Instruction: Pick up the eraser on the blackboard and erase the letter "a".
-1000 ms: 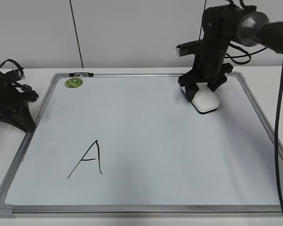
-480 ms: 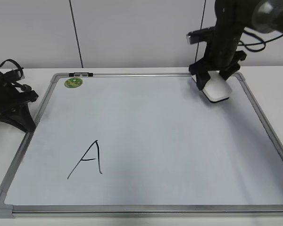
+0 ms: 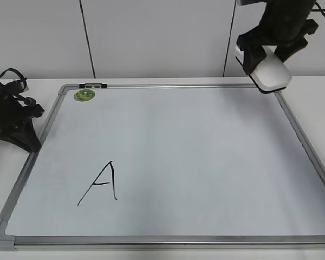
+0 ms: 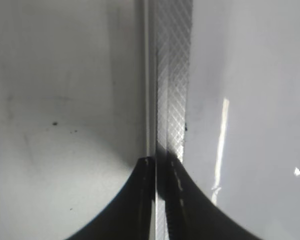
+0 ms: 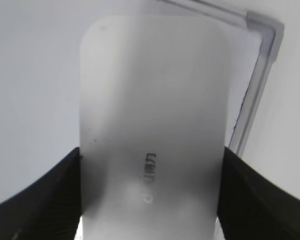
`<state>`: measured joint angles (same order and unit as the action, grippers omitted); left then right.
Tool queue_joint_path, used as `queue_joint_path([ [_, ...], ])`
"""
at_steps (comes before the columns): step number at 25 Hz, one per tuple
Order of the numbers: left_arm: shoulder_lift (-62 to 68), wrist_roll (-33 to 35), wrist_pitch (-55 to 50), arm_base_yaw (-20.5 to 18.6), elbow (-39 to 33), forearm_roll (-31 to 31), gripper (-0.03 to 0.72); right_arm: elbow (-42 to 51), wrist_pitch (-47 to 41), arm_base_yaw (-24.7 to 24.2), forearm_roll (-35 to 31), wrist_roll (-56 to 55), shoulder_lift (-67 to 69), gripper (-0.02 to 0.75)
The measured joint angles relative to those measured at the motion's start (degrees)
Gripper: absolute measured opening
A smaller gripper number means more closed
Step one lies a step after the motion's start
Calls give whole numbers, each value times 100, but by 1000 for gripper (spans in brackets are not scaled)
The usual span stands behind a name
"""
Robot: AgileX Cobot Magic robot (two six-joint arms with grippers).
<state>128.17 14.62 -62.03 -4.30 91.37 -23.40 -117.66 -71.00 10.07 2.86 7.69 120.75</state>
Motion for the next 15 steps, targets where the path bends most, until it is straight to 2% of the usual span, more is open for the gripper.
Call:
queue_joint_path([
  [8, 0, 0, 0, 0, 0, 0, 29, 1997, 13, -550, -359, -12, -764, 533],
  [15, 0, 0, 0, 0, 0, 0, 29, 2805, 655, -823, -429, -33, -891, 533],
])
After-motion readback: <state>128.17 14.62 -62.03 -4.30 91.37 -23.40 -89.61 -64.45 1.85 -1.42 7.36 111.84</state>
